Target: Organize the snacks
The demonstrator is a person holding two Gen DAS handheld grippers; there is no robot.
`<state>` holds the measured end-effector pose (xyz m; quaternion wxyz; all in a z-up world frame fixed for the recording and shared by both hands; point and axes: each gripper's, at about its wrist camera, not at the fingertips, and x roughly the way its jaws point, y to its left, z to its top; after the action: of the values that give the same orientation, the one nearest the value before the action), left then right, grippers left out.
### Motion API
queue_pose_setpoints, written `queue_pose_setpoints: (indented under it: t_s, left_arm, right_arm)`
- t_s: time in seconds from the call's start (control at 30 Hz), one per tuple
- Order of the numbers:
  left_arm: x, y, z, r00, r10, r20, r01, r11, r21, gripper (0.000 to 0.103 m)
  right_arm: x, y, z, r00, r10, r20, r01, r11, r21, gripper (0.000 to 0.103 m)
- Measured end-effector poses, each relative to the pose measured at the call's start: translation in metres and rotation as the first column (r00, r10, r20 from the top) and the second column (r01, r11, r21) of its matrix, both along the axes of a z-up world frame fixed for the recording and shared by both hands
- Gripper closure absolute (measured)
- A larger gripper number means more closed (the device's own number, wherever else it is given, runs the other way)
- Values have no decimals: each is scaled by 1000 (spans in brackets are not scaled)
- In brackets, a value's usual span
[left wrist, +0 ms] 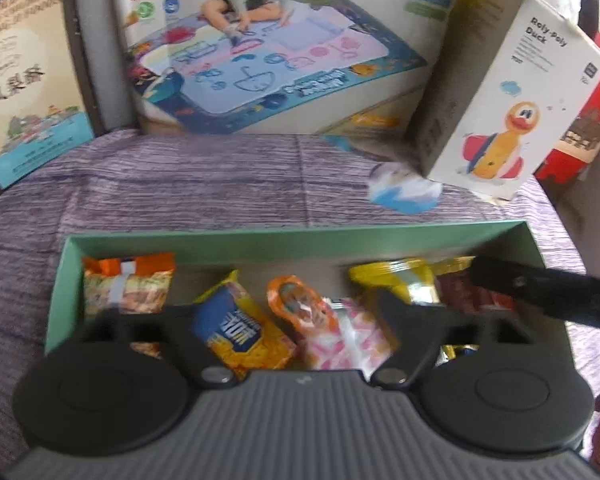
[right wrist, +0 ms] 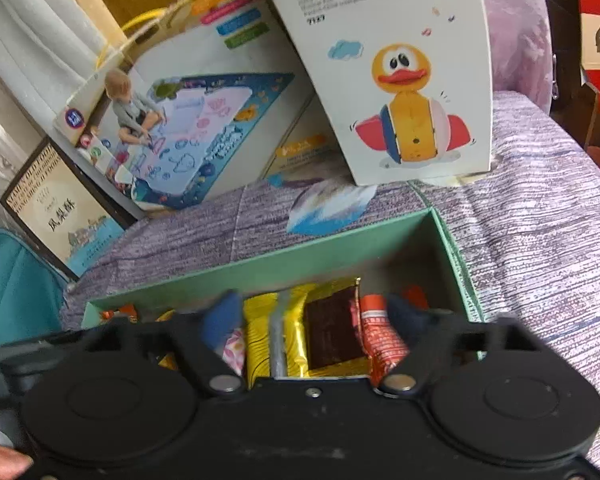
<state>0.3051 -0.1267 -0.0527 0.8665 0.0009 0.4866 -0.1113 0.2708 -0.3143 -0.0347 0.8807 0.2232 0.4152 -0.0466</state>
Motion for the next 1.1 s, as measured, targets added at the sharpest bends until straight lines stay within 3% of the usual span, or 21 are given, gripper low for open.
queue_pose_setpoints:
  t_s: [0.13, 0.53, 1.1]
  left_arm:
    - [-9, 0, 4, 1000, 2, 7, -3, 1000, 20, 2]
    - [-56, 9, 29, 1000, 2, 16, -3, 1000, 28, 0]
    - [-162, 41, 81, 992, 38, 116, -41, 999, 21, 0]
  right_arm:
    - [-8, 2, 7, 1000, 6, 15, -6, 1000, -15, 0]
    - [-50, 22, 32, 999, 34, 6, -34, 999, -36, 0]
    - [-149, 52, 75, 995, 86, 48, -83, 995, -63, 0]
